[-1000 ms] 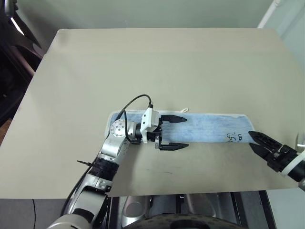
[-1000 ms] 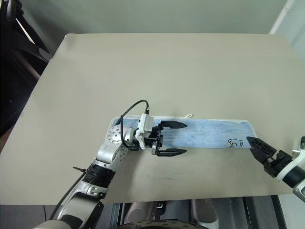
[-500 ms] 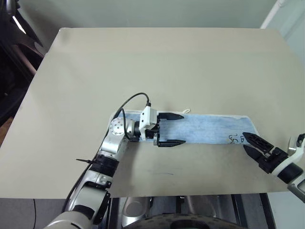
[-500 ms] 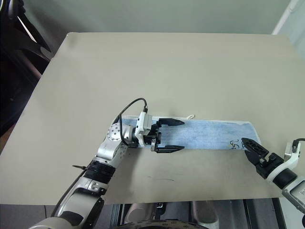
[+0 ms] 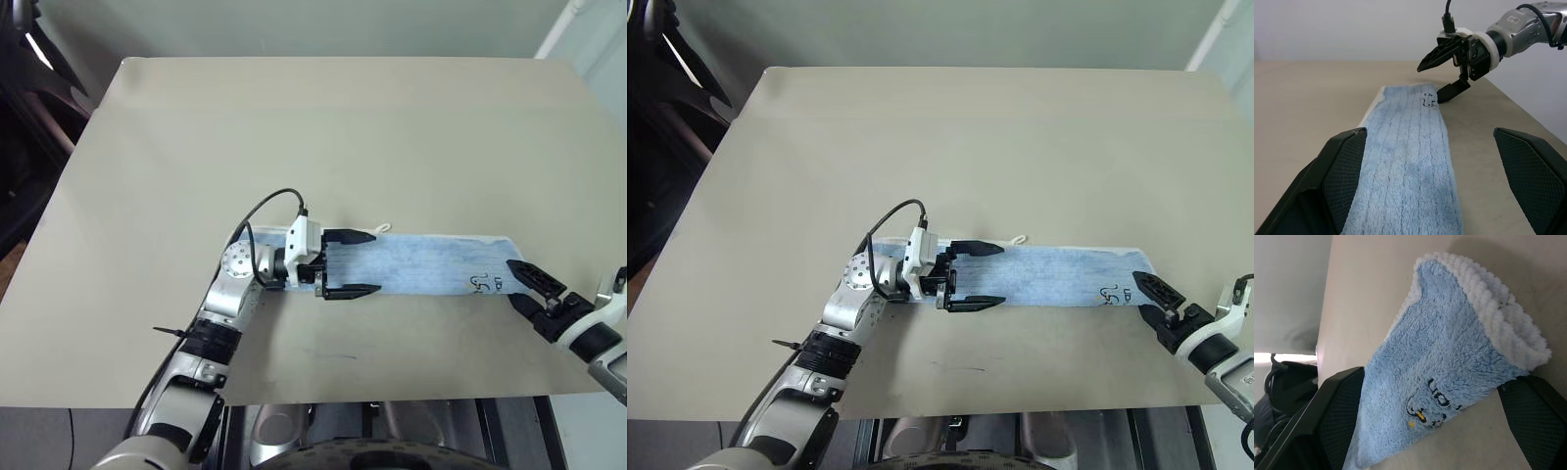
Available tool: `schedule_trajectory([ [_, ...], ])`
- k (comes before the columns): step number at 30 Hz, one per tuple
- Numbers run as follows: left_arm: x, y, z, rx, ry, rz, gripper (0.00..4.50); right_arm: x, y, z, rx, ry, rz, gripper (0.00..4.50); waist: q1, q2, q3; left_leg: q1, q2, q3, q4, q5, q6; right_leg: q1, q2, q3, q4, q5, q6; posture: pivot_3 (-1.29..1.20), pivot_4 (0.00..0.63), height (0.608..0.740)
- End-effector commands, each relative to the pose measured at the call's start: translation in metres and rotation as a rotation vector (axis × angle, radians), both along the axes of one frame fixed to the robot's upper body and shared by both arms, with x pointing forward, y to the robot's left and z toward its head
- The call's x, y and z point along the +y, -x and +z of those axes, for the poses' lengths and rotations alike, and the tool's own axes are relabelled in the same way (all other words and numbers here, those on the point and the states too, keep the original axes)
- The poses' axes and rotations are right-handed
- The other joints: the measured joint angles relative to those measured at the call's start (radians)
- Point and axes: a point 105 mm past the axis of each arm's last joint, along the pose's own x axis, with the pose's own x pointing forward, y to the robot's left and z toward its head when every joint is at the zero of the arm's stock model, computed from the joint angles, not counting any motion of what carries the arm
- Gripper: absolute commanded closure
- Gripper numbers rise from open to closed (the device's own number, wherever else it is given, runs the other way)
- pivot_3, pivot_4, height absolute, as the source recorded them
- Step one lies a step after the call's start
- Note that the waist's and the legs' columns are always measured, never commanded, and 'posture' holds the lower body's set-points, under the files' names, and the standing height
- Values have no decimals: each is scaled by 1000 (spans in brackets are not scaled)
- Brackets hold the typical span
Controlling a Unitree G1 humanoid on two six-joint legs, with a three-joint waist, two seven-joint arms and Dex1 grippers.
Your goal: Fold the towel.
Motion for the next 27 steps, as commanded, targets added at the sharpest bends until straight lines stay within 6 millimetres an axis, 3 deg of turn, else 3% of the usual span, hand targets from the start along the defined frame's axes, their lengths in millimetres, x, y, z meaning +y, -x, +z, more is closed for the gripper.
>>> schedule_trajectory([
  [1, -1, 2, 10, -36, 20, 0, 4, -11, 3, 6, -13, 11, -33, 49, 0, 0, 0, 0, 0, 0, 0, 0, 0, 0, 0, 0, 0, 0, 0, 0, 150, 733],
  [14, 0, -2, 15, -36, 23, 22, 4, -12, 4, -2, 16, -14, -52, 49, 0, 0, 0, 0, 0, 0, 1, 0, 0, 1, 0, 0, 0, 0, 0, 0, 150, 733],
  [23, -3, -6, 25, -35, 40, 25, 4, 5, -17, -7, 18, -67, -10, 49, -17, -3, -1, 2, 0, 1, 2, 0, 0, 1, 0, 0, 0, 4, -1, 0, 150, 733],
  [26, 0, -7, 25, -37, 30, 34, 0, 3, -20, -7, 19, -73, -9, 591, -20, -3, -1, 3, 0, 1, 2, 1, 0, 1, 0, 0, 0, 6, -2, 0, 150, 733],
  [27, 1, -7, 25, -38, 26, 38, 0, 2, -20, -8, 19, -75, -11, 971, -20, -3, -1, 3, 0, 1, 2, 2, 0, 1, 0, 0, 0, 6, -2, 0, 150, 733],
])
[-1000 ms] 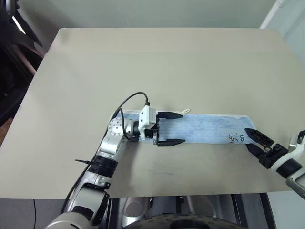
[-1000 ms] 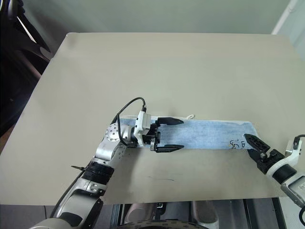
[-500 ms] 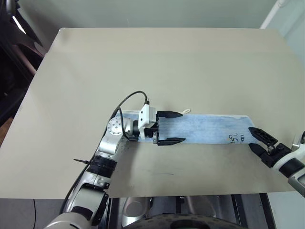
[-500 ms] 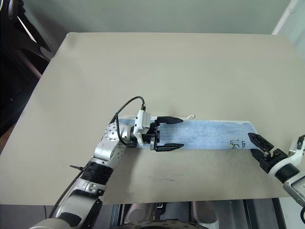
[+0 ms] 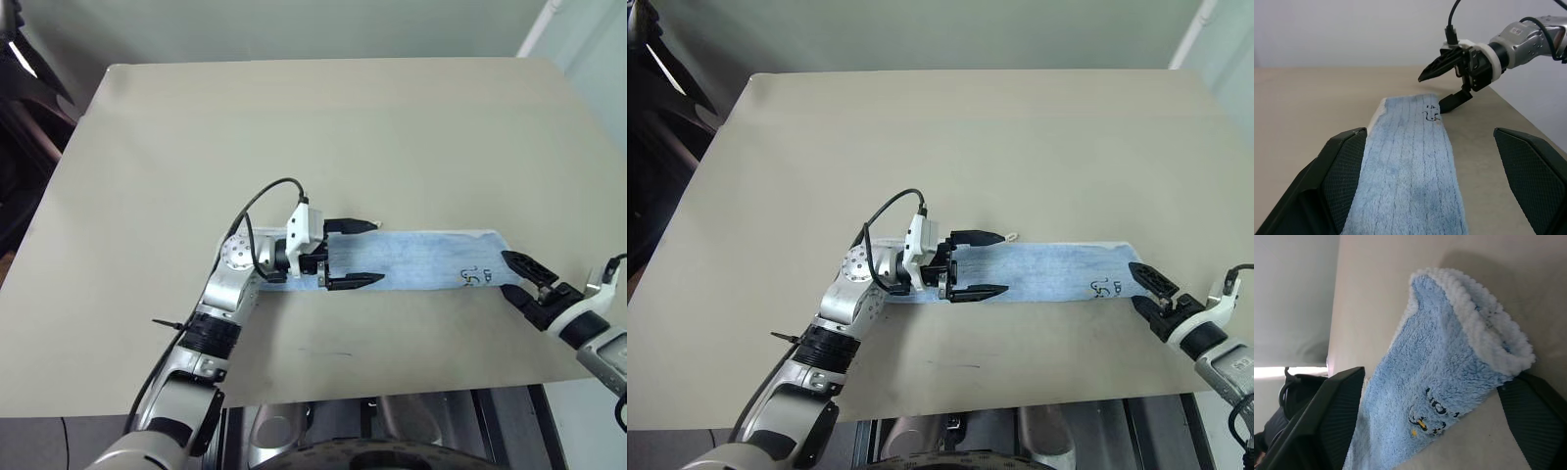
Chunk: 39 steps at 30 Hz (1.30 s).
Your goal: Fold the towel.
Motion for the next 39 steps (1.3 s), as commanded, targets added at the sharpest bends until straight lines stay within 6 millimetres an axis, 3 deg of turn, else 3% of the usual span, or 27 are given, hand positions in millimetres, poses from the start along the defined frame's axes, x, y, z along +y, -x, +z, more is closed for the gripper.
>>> schedule_trajectory([
  [1, 4, -1, 11, -40, 17, 13, 0, -1, -2, -3, 11, -9, 0, 1283, 0, 0, 0, 0, 0, 0, 0, 0, 0, 0, 0, 0, 0, 0, 0, 0, 150, 733],
  [10, 8, 1, 9, -39, 13, 27, 0, -7, -3, 2, -2, 2, 11, 4357, 6, 1, 0, -3, 0, 0, -1, -1, 0, -2, 0, 0, 0, -3, 1, 0, 150, 733],
  [19, 11, -2, 8, -40, 9, 45, 0, -11, 6, 18, -74, 32, 31, 4438, 11, 1, 0, -4, 0, 0, -2, -3, 1, -1, 0, 0, -5, -1, -2, 0, 150, 733],
  [24, 12, -4, 8, -43, 4, 53, 0, -21, 18, 32, -101, 101, 51, 4438, 12, 1, -1, -4, 0, 0, -2, -6, 1, 0, 0, 0, -7, -2, -4, 0, 150, 733],
  [27, 13, -7, 8, -44, 2, 59, 0, -16, 21, 48, -132, 186, 117, 4438, 13, 2, -1, -4, 0, 1, -2, -7, 2, 0, -1, 0, -9, -1, -4, 0, 150, 733],
  [31, 13, -10, 10, -23, 20, 68, 0, 15, 21, 74, -205, 389, 311, 4438, 12, 2, -1, -4, 0, 1, -2, -8, 1, 0, 0, 0, -10, -1, -4, 0, 150, 733],
  [35, 14, -9, 7, -36, 6, 69, 0, 36, 21, 65, -170, 587, 465, 4438, 13, 2, -1, -4, 0, 1, -2, -9, 1, 1, 0, -1, -12, -1, -5, 0, 150, 733],
  [39, 16, -10, 4, -33, 9, 82, 0, 64, 24, 72, -246, 692, 623, 4438, 16, 2, -1, -4, 1, 1, -2, -9, 2, 0, 0, -1, -11, 1, -3, 0, 150, 733],
])
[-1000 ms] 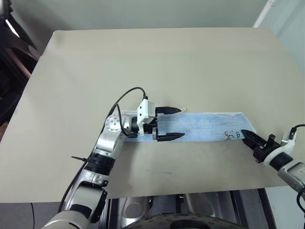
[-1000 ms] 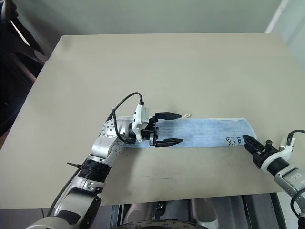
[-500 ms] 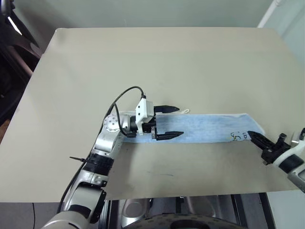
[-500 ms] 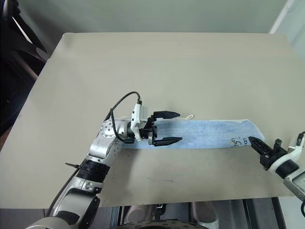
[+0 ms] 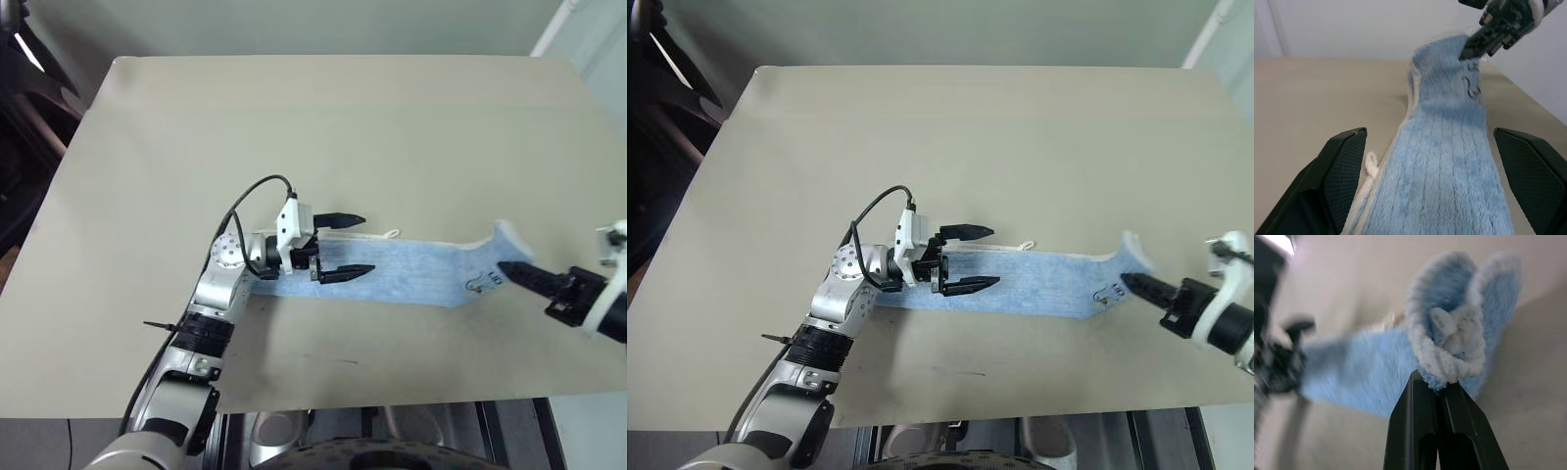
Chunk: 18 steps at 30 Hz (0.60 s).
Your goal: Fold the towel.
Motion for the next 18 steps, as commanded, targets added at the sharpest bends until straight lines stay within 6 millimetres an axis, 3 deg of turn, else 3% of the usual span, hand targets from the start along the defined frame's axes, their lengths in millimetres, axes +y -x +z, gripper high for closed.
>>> schedule_trajectory([
  [1, 2, -2, 4, -22, 16, 17, 0, 22, 2, 16, -83, 77, 137, 4438, 1, 0, 0, 0, 0, 0, 0, 0, 0, 0, 0, 0, 0, 1, 1, 0, 150, 733],
  [7, 3, -3, 1, -23, 12, 29, 0, 45, -7, 36, -181, 101, 246, 4438, 3, 0, 0, 0, 0, 1, 1, 0, 0, 0, 0, 0, -1, 1, 3, 0, 150, 733],
  [13, 3, -5, -1, -24, 18, 38, 0, 65, -8, 31, -186, 126, 347, 4438, 6, 0, 0, 0, 0, 0, 1, 2, -4, 0, 0, 0, 0, 1, 5, 0, 150, 733],
  [18, 10, -11, -3, -20, 4, 69, 0, 77, -12, 6, -151, 228, 435, 4438, 4, 0, 0, 0, 0, 1, 1, 3, -6, 0, -1, 0, -1, 1, 5, 0, 150, 733],
])
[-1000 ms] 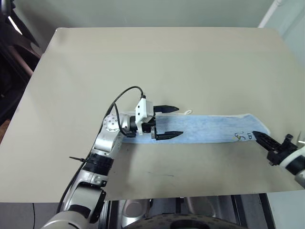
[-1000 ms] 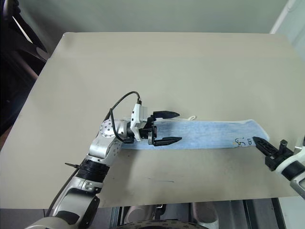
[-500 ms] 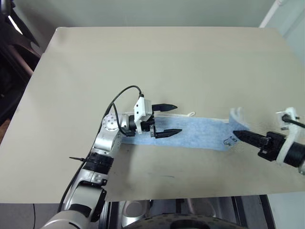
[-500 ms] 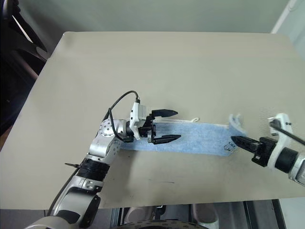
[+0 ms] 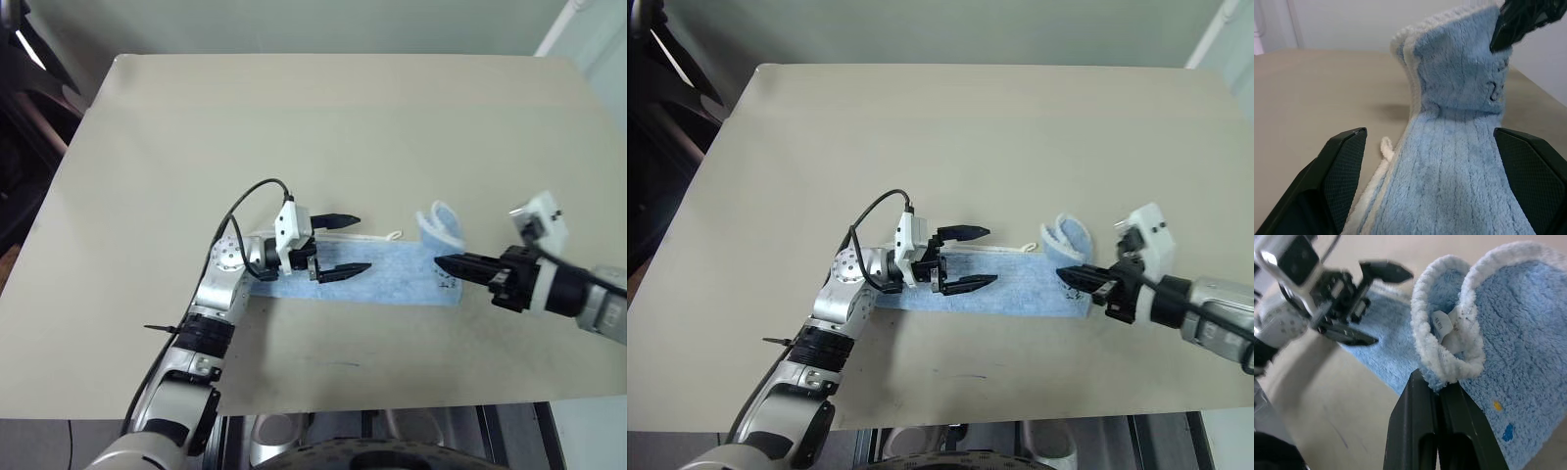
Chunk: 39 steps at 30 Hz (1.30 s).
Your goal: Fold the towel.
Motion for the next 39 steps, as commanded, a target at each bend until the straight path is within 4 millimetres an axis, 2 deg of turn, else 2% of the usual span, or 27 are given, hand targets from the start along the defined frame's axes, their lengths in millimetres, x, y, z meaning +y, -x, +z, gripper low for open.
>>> schedule_trajectory([
  [1, 5, -4, 6, -37, -2, 17, 0, 11, -1, -8, -10, 30, 58, 4438, 0, 0, 0, 0, 0, 0, 0, 0, 0, 0, 0, 0, 0, 0, 0, 0, 150, 733],
  [5, 10, -6, 5, -42, -15, 30, 0, 23, -10, -9, -45, 5, 84, 4438, 0, 0, 0, 0, 1, 0, 0, 1, 2, -1, 0, 0, 1, 1, 0, 0, 150, 733],
  [12, 19, -16, 7, -61, -40, 65, 0, 49, -1, -16, -24, -11, 219, 4438, 1, 0, 0, 0, 1, 0, 1, 1, 5, 0, 0, -1, 2, 2, -1, 0, 150, 733],
  [17, 22, -20, 6, -58, -52, 84, 0, 53, 0, -19, -3, -39, 229, 4438, 0, 0, 0, 0, 1, 0, 1, 2, 5, 0, 0, -1, 2, 3, -2, 0, 150, 733],
  [23, 23, -20, 3, -53, -59, 86, 0, 61, 0, -31, 34, -51, 236, 4438, 0, 0, 0, 0, 1, -1, 0, 2, 5, -1, 0, -2, 2, 3, -3, 0, 150, 733],
  [29, 23, -20, 0, -51, -69, 90, 0, 59, -11, -39, 57, -52, 197, 4438, 0, 0, 0, 0, 1, -1, 1, 3, 7, -1, 0, -2, 3, 4, -3, 0, 150, 733],
  [32, 23, -22, 1, -52, -67, 95, 0, 60, -10, -38, 57, -63, 215, 3883, -1, 0, 0, 0, 1, -1, 0, 3, 6, -1, 0, -2, 3, 5, -3, 0, 150, 733],
  [39, 23, -21, 3, -56, -64, 97, 0, 64, -10, -33, 35, -92, 231, 1521, -1, 0, 0, 0, 1, -1, 0, 4, 6, -1, 0, -2, 3, 6, -5, 0, 150, 733],
])
